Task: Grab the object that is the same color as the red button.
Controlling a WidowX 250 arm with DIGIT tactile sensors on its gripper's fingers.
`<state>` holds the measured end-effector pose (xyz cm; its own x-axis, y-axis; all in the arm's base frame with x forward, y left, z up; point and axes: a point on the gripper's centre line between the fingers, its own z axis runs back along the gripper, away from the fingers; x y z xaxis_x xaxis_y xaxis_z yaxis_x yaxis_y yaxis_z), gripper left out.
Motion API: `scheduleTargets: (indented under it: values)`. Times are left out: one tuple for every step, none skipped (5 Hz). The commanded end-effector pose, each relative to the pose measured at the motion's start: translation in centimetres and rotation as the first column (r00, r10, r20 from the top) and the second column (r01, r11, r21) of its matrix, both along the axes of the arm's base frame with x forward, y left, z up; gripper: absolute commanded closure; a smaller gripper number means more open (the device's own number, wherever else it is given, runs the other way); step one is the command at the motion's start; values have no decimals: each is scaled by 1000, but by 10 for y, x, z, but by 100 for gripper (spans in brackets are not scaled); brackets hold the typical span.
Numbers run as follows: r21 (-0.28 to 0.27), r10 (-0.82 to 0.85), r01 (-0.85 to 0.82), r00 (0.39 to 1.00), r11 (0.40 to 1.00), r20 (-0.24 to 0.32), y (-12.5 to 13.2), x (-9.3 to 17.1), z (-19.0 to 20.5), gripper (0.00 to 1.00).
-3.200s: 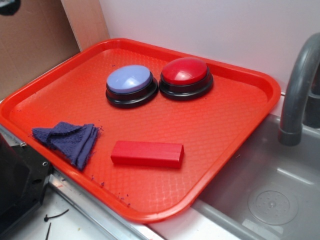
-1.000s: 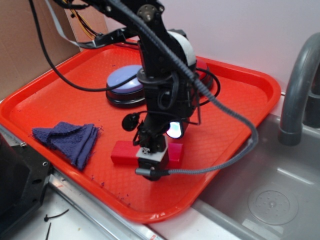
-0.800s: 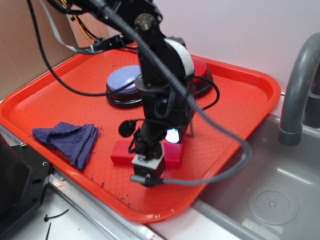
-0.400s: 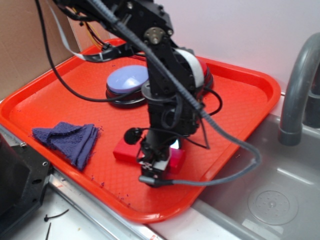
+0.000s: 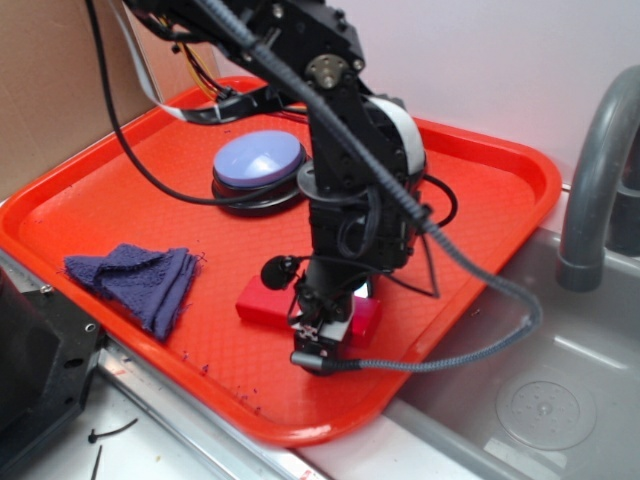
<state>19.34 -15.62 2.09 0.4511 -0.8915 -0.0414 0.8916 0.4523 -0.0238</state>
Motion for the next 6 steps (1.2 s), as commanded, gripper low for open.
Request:
scheduleTargets:
  values:
    - [-73, 442, -443, 896, 893, -31, 38, 16, 89, 100]
    - [-50, 594, -593, 805, 804, 0, 51, 14, 130, 100]
    - [-75, 763, -759, 644, 646, 59, 66, 11, 176, 100]
    - [-135, 832, -822, 553, 553, 36, 89, 5, 205, 100]
    - [-168, 879, -864, 474, 476, 53, 104, -2, 214, 100]
    - [-86, 871, -867, 491, 490, 15, 109, 8, 200, 100]
